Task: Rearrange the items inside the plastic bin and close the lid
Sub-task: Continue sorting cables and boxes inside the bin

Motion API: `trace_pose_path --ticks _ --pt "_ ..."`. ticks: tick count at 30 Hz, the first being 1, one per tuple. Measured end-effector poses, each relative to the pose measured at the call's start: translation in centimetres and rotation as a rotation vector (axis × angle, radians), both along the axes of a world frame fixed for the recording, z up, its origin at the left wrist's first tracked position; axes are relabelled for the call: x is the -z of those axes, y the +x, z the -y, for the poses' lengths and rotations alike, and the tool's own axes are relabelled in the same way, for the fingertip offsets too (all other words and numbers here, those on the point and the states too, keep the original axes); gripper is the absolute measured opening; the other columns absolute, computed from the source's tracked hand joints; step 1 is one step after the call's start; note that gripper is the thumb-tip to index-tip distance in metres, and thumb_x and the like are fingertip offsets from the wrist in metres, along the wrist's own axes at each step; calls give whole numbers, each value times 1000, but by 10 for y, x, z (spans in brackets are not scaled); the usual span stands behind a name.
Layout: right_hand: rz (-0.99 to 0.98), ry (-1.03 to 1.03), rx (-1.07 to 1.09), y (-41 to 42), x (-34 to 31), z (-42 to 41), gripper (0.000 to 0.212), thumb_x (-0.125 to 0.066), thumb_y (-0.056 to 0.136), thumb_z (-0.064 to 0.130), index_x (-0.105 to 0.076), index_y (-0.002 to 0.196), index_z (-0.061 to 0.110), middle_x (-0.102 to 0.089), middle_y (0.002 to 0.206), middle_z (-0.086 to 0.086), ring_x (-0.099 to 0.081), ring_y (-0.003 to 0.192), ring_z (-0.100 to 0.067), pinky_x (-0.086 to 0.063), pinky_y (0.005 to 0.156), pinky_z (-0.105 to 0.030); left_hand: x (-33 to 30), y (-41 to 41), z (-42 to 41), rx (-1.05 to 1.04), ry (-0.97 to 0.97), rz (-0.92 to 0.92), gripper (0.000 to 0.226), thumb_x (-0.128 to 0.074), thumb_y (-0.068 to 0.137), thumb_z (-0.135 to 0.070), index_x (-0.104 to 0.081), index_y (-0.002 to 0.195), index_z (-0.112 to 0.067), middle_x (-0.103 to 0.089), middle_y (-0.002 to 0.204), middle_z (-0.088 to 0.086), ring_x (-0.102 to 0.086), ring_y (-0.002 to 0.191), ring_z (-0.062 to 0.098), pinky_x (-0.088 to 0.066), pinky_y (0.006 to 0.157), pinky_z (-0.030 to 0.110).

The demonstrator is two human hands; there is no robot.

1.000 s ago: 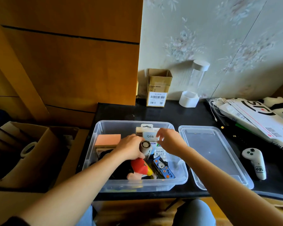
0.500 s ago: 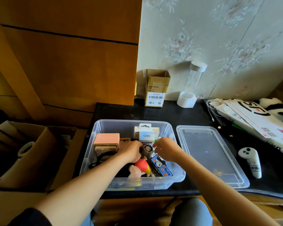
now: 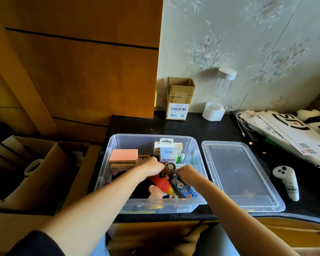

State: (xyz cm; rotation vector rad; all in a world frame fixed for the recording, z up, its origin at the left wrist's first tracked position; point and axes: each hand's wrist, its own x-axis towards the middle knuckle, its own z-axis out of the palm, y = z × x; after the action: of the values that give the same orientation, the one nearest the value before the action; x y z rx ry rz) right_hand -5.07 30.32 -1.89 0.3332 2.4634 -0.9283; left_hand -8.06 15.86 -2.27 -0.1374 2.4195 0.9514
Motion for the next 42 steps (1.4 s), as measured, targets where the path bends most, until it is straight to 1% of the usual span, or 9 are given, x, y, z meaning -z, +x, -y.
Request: trace_pose_path --ticks 3,6,10,15,18,29,34,39,42 --pt "-9 -41 91 6 2 0 33 -41 97 13 -61 110 -10 -47 64 -5 -38 50 -11 -31 43 -18 3 0 -1 -20 39 -7 21 -53 87 -33 -56 76 -16 -57 72 2 -53 68 16 -39 62 27" --pt "-11 -35 52 12 -3 3 36 -43 98 21 -63 107 -8 -42 57 -1 -34 46 -9 -28 40 -17 3 1 0 -70 124 25 19 -52 87 -38 -58 84 -21 -59 75 0 -54 71 15 -40 65 27" --pt "-67 -56 67 13 -5 3 38 -44 98 25 -65 103 -7 -49 65 -5 -37 48 -10 -30 43 -17 6 -1 1 -50 181 49 29 -53 86 -47 -60 107 -28 -64 102 2 -57 91 19 -43 80 31" --pt "-78 -73 76 12 -3 2 36 -46 97 30 -51 67 10 -41 55 0 -34 43 -10 -28 41 -18 9 -4 5 85 69 26 48 -55 86 -56 -58 122 -23 -62 99 2 -54 85 17 -41 78 28" --pt "-75 -69 75 12 -2 2 40 -45 98 29 -45 61 13 -38 54 0 -33 44 -10 -27 41 -18 12 -4 4 75 83 12 50 -55 87 -55 -56 125 -21 -61 102 2 -55 88 18 -42 80 28" --pt "-44 -7 59 8 0 2 30 -34 94 6 -62 93 -2 -45 64 -3 -39 54 -12 -31 46 -20 19 0 -1 106 54 -81 50 -49 89 -57 -62 108 -12 -60 83 4 -56 75 19 -42 70 27" --pt "-46 -29 78 8 0 2 35 -33 92 2 -65 103 -5 -56 84 -11 -45 62 -16 -35 51 -21 13 4 -1 104 31 -116 49 -49 90 -57 -62 103 -12 -55 71 -2 -53 65 14 -39 62 24" --pt "-33 -13 93 10 -4 3 35 -34 93 3 -64 109 -4 -57 89 -11 -44 60 -12 -36 51 -20 11 13 1 150 65 -220 46 -48 91 -55 -63 112 -17 -67 107 2 -63 89 20 -52 81 34" --pt "-6 12 94 11 -8 5 34 -33 96 5 -60 116 -4 -57 93 -13 -41 59 -10 -34 51 -19 7 17 0 138 32 -219 51 -45 91 -56 -62 114 -14 -68 101 6 -64 88 23 -49 76 32"
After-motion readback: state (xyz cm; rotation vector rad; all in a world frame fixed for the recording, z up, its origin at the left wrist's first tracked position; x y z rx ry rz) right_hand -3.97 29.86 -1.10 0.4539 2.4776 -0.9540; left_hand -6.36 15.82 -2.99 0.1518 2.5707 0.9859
